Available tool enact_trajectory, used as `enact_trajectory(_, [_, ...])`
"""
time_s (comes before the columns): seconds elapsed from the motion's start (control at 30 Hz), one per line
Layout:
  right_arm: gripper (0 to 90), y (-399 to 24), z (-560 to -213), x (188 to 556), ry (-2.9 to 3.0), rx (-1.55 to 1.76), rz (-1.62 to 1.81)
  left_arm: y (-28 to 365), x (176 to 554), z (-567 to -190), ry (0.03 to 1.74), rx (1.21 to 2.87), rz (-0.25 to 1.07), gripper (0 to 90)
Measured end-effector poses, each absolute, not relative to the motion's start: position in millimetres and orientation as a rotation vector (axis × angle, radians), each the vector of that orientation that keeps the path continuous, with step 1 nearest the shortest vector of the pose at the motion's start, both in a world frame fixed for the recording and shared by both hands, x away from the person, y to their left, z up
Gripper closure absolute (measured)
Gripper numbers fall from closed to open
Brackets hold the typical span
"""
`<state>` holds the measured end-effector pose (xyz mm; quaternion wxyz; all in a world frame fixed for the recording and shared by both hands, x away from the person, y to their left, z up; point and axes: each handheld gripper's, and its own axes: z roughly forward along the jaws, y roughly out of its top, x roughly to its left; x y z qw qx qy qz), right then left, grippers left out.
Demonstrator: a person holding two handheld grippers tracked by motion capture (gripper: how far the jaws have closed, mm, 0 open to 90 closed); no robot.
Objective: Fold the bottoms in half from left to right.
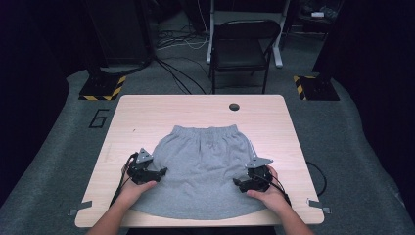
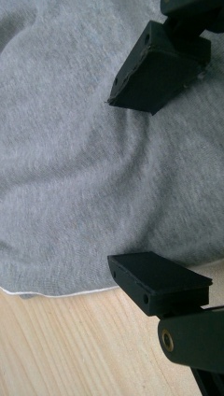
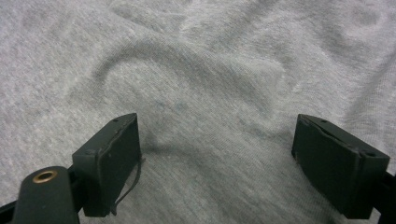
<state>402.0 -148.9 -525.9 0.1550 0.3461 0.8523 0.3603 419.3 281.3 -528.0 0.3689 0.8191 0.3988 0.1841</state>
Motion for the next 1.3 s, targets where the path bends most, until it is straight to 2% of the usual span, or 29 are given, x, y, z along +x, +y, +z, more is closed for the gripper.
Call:
enact_trajectory(0.8, [14.6, -149.1, -525.9, 402.0, 2.443, 0.991, 1.033, 280.6, 418.7, -526.0, 1.037, 2.111, 0.467, 21.7])
enact_trajectory(1.17, [16.1, -149.8, -525.6, 401.9, 2.448, 0.982, 1.038, 281.7, 418.0, -523.5, 1.044, 2.112, 0.471, 29.3])
enact_trajectory(1.3, [21.0, -150.2, -524.6, 401.4, 2.440, 0.965, 1.037, 284.9, 419.3, -518.9, 1.091, 2.083, 0.431, 32.8])
